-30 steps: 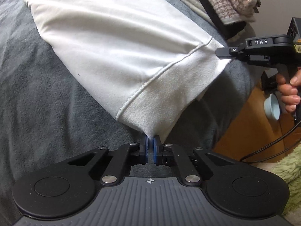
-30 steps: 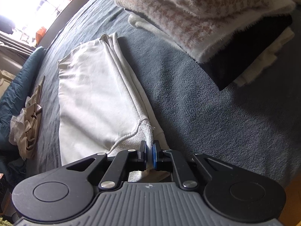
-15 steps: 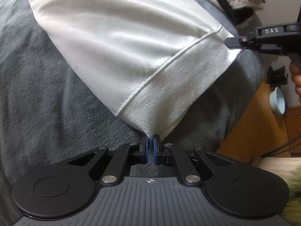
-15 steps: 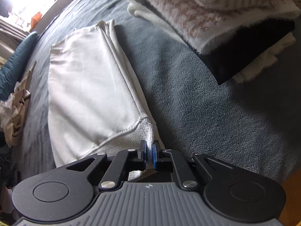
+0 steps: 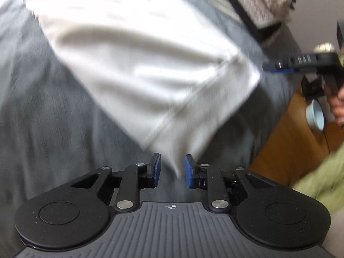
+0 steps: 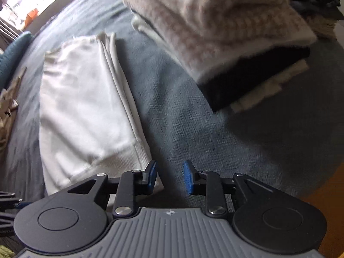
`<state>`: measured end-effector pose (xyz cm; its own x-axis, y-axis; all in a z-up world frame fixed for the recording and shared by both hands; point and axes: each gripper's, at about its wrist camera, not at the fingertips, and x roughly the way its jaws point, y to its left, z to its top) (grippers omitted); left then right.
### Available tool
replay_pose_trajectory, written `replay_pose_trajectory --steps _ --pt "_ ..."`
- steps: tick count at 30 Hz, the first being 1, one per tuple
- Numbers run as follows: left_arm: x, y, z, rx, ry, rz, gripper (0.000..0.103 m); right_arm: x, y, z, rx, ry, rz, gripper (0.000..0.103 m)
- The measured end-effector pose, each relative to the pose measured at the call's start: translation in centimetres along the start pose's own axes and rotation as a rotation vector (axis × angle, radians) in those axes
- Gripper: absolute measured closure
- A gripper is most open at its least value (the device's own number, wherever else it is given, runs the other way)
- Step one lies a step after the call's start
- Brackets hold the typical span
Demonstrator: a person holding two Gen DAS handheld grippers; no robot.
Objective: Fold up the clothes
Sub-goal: 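Open both grippers and release the folded hem, then move both open grippers over the folded sweatshirt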
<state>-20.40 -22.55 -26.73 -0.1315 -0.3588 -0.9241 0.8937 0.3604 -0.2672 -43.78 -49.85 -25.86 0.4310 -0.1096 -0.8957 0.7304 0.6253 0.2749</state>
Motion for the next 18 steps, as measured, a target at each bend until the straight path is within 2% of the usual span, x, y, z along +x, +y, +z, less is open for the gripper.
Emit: replay_pose_trajectory --steps 3,7,10,12,18 --pt "1.0 -0.8 3.0 0.023 -0.09 -0.015 0.078 0.2 1.7 2.5 -0.049 -0.07 0.045 0.074" --pt "3.2 -3.1 6.0 0.061 -0.167 -0.054 0.077 1.7 4.4 6.0 -0.125 -0.146 0.128 0.074" --pt "5.6 -5.1 6.8 0.121 -0.169 -0.064 0.077 3.8 6.5 8.2 -0.199 -0.172 0.16 0.074" --pt "6.5 -5.6 6.3 0.14 -0.164 -0.055 0.077 5.2 7.7 9.4 -0.236 -0.18 0.176 0.074" --pt "7.1 -5.5 5.8 0.101 -0.168 -0.045 0.077 9.1 10.3 11.1 -0.343 -0.143 0.18 0.075"
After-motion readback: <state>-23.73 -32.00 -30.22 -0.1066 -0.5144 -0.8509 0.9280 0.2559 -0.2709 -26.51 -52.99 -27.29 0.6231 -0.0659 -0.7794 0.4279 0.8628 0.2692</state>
